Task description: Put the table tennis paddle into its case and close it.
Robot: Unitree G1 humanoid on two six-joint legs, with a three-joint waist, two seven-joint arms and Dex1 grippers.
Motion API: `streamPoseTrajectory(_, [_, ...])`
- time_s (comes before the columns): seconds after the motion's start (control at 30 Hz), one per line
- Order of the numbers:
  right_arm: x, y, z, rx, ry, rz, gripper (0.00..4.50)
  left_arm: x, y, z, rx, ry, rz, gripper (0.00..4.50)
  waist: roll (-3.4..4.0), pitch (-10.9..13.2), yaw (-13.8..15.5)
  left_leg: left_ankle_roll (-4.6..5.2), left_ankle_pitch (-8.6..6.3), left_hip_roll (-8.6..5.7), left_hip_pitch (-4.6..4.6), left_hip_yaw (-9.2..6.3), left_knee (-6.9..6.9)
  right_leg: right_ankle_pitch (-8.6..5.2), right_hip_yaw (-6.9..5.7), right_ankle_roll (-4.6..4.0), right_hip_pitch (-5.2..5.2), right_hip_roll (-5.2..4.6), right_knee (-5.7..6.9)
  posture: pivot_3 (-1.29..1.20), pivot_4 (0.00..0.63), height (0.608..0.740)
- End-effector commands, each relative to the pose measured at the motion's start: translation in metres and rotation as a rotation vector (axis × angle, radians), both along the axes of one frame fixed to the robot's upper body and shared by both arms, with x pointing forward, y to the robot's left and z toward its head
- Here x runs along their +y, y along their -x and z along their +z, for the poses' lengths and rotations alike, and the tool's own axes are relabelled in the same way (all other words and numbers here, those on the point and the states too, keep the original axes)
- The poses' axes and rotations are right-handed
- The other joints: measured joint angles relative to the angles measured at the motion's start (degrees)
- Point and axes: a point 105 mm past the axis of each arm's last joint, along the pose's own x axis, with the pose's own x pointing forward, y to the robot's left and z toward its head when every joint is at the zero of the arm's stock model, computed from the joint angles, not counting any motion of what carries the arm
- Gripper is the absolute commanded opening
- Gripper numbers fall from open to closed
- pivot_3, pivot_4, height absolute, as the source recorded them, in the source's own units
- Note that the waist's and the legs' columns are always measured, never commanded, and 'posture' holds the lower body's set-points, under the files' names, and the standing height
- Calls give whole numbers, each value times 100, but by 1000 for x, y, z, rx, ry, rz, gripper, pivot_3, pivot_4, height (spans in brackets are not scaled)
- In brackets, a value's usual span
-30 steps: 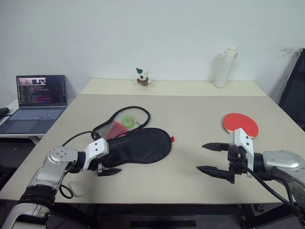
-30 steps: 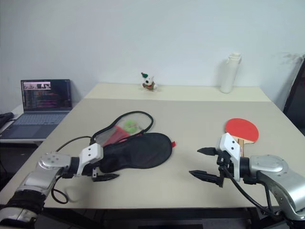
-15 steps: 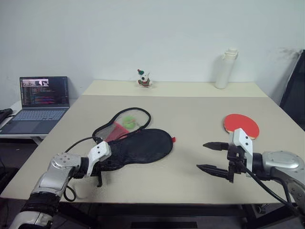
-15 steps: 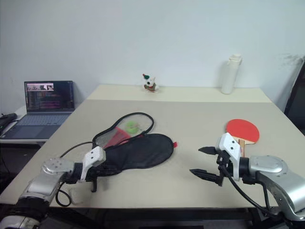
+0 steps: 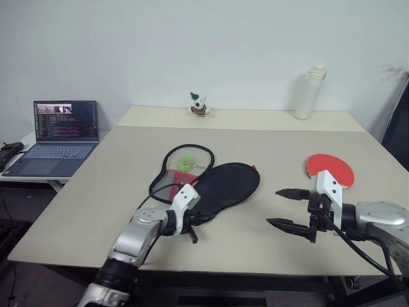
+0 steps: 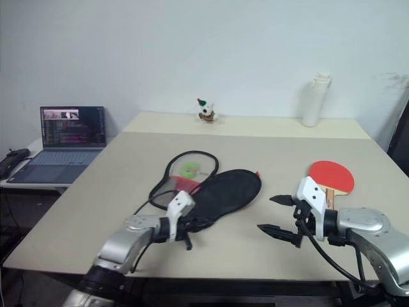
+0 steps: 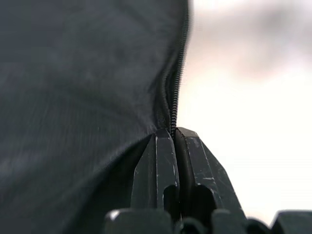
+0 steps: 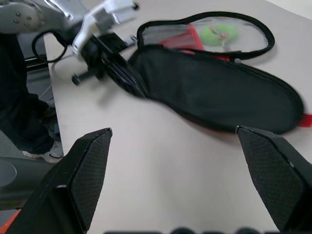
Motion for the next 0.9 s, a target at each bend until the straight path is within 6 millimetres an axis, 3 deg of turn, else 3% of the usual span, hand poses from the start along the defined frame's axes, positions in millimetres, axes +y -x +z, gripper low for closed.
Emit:
streamPoseTrajectory(0.03, [-6,0,12,-51,9,-21,4500,-33,-14,11,-30,32,-5,74,-3,2,2,0,0,-1,-1,-3,-1,0,-2,0,0,1,1,0,150,740])
streamPoseTrajectory(0.17, [-6,0,13,-54,9,-25,4500,-55,-24,14,-30,51,-5,74,-7,4,-3,1,1,-16,-1,-7,-4,0,-3,0,-1,6,0,0,150,740])
streamPoseTrajectory(0.27, [-6,2,14,-54,8,-34,4500,-69,-24,18,-51,68,-29,712,-8,5,-28,1,1,-16,-1,-5,-9,-1,0,0,-4,8,0,0,150,740])
streamPoseTrajectory(0.37, [-6,1,15,-49,-1,-50,4500,-63,-23,21,-70,71,-27,1721,-9,5,-40,1,0,-14,-2,-6,-11,-1,0,0,-6,8,0,0,150,740])
streamPoseTrajectory(0.53, [-10,-7,9,-16,-18,-131,4500,-29,-14,28,-103,79,-49,3508,-8,5,-126,1,1,0,0,-7,-13,-2,3,-1,-7,8,2,0,150,740])
streamPoseTrajectory(0.73, [-14,-39,-9,61,-59,-343,4500,37,0,47,-156,71,-36,3508,-11,8,-172,1,2,18,3,-2,-13,-3,5,-7,-13,9,11,0,150,740])
streamPoseTrajectory(0.9, [-7,-64,-28,183,-142,-486,4500,73,-1,61,-208,24,22,3508,-16,10,-157,2,2,14,-1,-4,-15,-4,3,-9,-13,9,4,0,150,740])
